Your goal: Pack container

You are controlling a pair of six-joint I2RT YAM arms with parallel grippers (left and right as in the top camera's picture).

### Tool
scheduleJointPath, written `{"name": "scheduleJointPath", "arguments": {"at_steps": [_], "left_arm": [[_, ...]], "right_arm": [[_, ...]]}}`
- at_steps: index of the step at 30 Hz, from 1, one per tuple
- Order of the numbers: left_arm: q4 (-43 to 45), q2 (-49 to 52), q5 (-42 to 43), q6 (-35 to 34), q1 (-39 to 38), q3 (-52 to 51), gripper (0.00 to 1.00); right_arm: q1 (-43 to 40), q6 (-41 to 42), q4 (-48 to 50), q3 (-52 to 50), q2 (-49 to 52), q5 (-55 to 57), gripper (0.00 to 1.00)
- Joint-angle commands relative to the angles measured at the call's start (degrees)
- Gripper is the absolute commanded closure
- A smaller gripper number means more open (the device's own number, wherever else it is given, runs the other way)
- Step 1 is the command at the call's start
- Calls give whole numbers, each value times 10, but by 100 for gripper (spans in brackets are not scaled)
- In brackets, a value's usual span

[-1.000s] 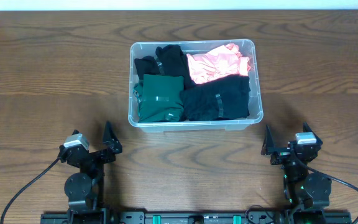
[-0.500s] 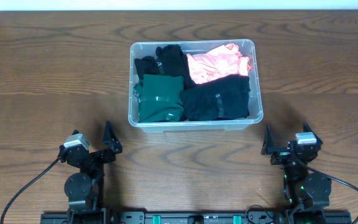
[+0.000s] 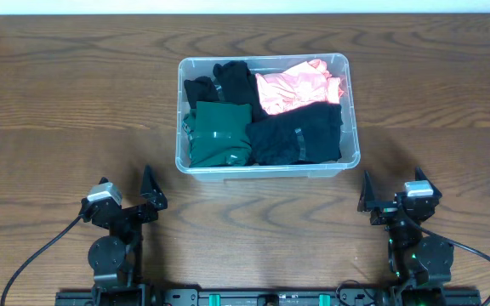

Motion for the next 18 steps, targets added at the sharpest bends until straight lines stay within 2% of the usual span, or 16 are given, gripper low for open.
{"name": "scheduleJointPath", "arguments": {"at_steps": [1,18], "left_arm": [[-21,-3,0,1,-2,-12,2],[-21,-5,3,6,-30,-12,2]], "right_arm": [[-5,2,-2,-2,-5,0,1],[-5,2,-2,-2,-5,0,1]]}}
